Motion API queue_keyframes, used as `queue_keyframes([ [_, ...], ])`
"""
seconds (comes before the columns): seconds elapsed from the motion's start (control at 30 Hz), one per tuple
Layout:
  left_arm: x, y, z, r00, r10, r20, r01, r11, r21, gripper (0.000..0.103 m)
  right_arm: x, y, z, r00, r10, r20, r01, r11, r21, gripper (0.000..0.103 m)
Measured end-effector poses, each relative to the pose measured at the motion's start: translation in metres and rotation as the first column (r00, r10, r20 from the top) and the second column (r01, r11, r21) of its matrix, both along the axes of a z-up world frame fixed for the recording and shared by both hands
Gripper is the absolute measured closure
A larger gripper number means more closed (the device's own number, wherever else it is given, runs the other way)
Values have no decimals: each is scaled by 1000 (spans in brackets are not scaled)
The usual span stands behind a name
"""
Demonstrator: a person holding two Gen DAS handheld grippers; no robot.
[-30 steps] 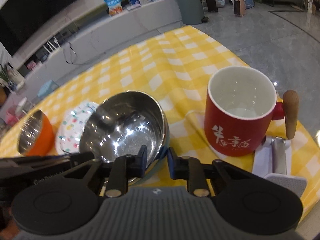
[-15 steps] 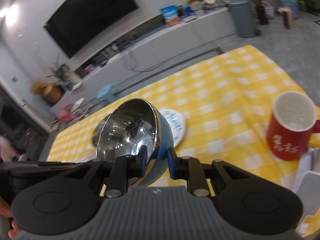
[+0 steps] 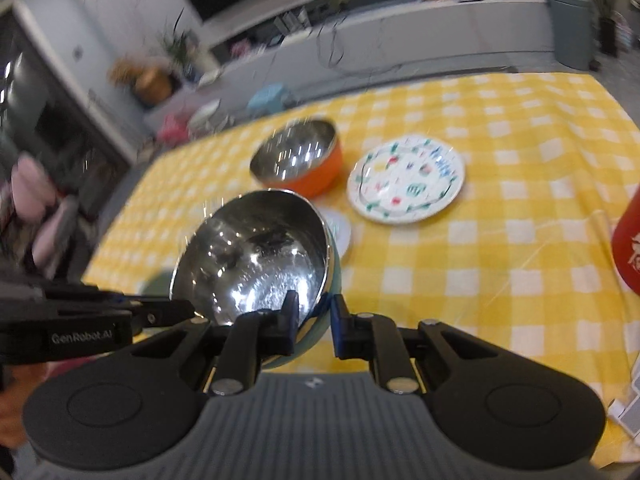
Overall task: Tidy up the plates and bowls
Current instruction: 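Carry the blue steel bowl beside the green bowl and lower it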
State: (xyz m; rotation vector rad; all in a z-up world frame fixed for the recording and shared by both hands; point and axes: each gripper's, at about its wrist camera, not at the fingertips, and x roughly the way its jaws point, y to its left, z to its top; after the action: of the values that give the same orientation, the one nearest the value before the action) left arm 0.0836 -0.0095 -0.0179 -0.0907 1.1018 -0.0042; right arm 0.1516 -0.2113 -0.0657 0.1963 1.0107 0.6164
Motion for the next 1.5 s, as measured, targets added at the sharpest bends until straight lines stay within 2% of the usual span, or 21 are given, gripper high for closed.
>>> queue_keyframes([
  [0.33, -11, 17, -30, 998, 28, -54, -29, 999, -21, 85, -9, 22, -18, 998, 49, -35, -51, 997, -61, 88],
  [0.53, -17, 26, -38, 998, 20, -64, -22, 999, -35, 86, -8, 33, -32, 995, 47, -86, -52, 997, -56, 88],
  [0.6, -21, 28, -36, 999, 4, -40, -6, 999, -43, 90, -10, 37, -34, 995, 58, -76, -63, 995, -73, 88],
  [0.7, -21, 30, -32, 998, -26, -52, 19, 991, -136, 91, -12, 41, -32, 991, 89, -95, -93, 995, -35, 88],
  [0.73, -22, 29, -31, 998, -32, -52, 24, 989, -146, 91, -13, 43, -32, 990, 99, -100, -102, 995, -24, 88],
  [0.83, -24, 23, -30, 999, -37, -30, 34, 995, -95, 91, -20, 55, -30, 990, 124, -61, -129, 989, -77, 89],
  [0.97, -24, 32, -24, 1000, 18, 3, -18, 997, -80, 91, -20, 58, -38, 992, 110, -58, -117, 985, -124, 89],
  [1.07, -23, 37, -18, 999, 34, 30, -33, 999, -36, 90, -17, 53, -40, 991, 105, -80, -113, 989, -97, 89],
  [1.27, -20, 50, -24, 999, 50, 11, -49, 999, -22, 90, -19, 56, -38, 991, 112, -70, -119, 987, -108, 89],
  [1.5, -21, 48, -30, 999, 37, 26, -38, 999, 5, 77, -17, 55, -40, 989, 121, -89, -129, 987, -91, 88],
])
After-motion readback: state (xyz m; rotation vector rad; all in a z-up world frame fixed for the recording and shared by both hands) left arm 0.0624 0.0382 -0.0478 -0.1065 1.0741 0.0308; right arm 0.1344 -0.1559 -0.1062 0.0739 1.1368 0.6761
